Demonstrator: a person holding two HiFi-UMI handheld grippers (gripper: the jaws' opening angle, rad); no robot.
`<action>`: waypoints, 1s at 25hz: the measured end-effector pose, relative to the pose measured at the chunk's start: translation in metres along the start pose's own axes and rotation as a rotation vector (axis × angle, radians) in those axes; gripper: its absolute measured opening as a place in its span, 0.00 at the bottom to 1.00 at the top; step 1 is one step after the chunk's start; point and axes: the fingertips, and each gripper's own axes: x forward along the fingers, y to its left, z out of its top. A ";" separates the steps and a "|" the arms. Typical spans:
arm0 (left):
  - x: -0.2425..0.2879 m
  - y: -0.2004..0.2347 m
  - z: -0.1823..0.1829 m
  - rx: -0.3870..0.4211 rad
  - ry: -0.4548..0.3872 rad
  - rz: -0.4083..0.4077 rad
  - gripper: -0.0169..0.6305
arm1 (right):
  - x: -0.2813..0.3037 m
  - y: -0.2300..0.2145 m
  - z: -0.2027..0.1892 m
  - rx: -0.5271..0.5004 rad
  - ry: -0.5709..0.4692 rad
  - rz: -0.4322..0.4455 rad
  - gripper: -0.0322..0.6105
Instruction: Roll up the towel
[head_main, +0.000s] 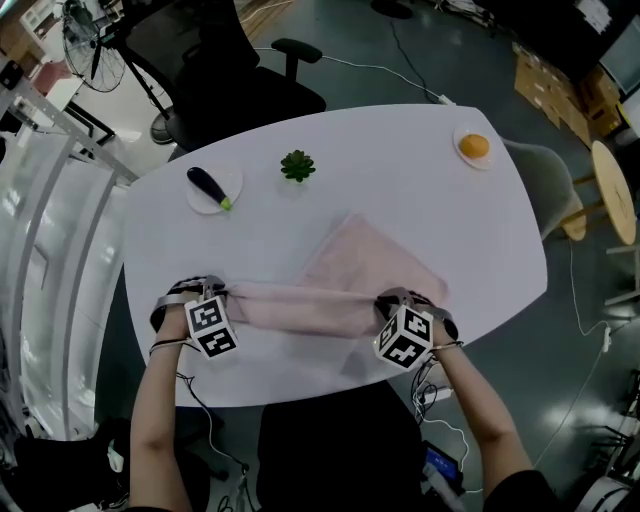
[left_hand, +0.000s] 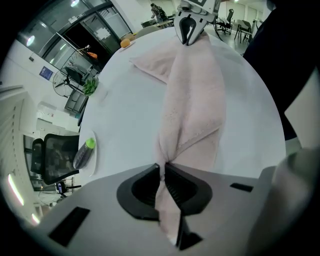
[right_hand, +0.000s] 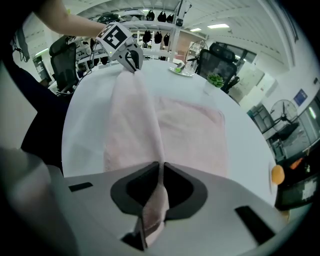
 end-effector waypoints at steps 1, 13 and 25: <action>0.001 0.000 0.000 -0.003 0.001 -0.001 0.10 | 0.001 0.000 0.000 -0.004 -0.001 -0.001 0.12; -0.014 0.017 -0.002 -0.121 -0.066 0.072 0.27 | -0.014 -0.021 0.003 0.036 -0.049 -0.128 0.35; -0.067 0.006 0.008 -0.058 -0.162 0.123 0.29 | -0.070 -0.014 0.017 0.006 -0.108 -0.224 0.35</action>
